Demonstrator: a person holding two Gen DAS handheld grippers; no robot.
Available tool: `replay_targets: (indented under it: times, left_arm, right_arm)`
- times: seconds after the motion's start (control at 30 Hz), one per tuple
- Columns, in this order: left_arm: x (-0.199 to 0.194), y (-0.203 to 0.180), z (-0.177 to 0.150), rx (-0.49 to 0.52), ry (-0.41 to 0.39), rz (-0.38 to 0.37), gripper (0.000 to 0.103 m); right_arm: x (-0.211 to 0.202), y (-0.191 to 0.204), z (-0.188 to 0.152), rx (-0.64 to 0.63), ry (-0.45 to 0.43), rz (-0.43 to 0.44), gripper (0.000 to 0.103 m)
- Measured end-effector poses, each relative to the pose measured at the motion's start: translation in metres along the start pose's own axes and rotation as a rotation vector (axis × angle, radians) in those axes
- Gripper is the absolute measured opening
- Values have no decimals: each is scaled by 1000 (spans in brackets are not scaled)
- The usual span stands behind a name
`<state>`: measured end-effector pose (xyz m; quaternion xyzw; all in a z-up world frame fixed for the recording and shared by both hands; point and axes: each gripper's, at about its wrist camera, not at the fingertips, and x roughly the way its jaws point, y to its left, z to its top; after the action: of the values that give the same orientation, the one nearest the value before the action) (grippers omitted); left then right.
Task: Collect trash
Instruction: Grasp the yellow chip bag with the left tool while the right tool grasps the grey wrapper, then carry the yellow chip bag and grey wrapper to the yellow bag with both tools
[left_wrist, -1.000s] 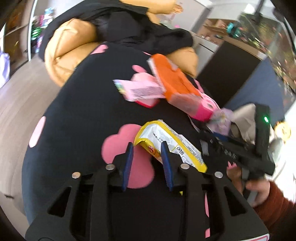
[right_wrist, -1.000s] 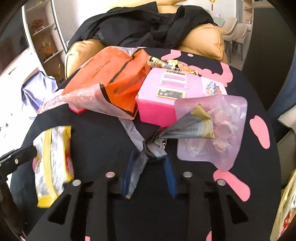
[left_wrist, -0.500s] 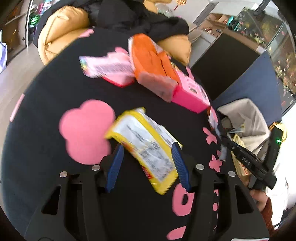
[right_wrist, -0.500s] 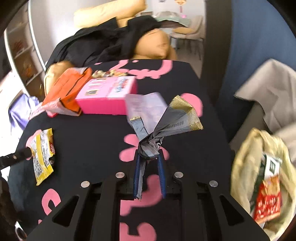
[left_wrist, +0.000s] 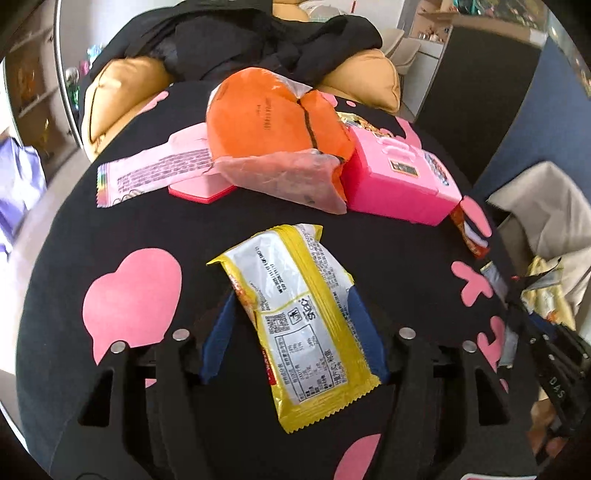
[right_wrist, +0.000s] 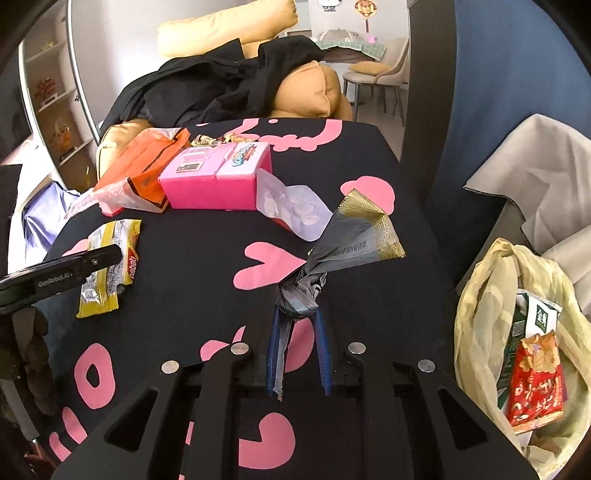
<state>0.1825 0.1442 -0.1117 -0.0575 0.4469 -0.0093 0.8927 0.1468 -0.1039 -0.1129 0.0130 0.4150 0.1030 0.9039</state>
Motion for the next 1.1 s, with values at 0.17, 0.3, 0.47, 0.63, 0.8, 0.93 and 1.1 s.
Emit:
replay_targets:
  times: [0.17, 0.3, 0.47, 0.63, 0.8, 0.93, 1.1]
  left_arm:
    - [-1, -2, 0, 25, -17, -59, 37]
    - [-18, 4, -2, -16, -61, -133, 30]
    - [-50, -3, 7, -1, -141, -153, 28]
    - [-84, -25, 18, 46, -219, -175, 28]
    - [-107, -51, 25, 89, -252, -226, 29]
    - [-123, -84, 28, 137, -276, -287, 29]
    - [-130, -142, 23, 243, -281, -349, 29]
  right_arm:
    - [-6, -7, -1, 15, -17, 9, 19]
    - [-17, -13, 1, 18, -49, 16, 19]
    - [-30, -8, 6, -12, -72, 43, 19]
    - [-55, -9, 15, -44, -136, 41, 19]
    - [-98, -24, 22, -86, -225, -11, 19]
    - [-132, -44, 23, -99, -295, -49, 19]
    - [-164, -90, 15, -63, -344, -106, 19]
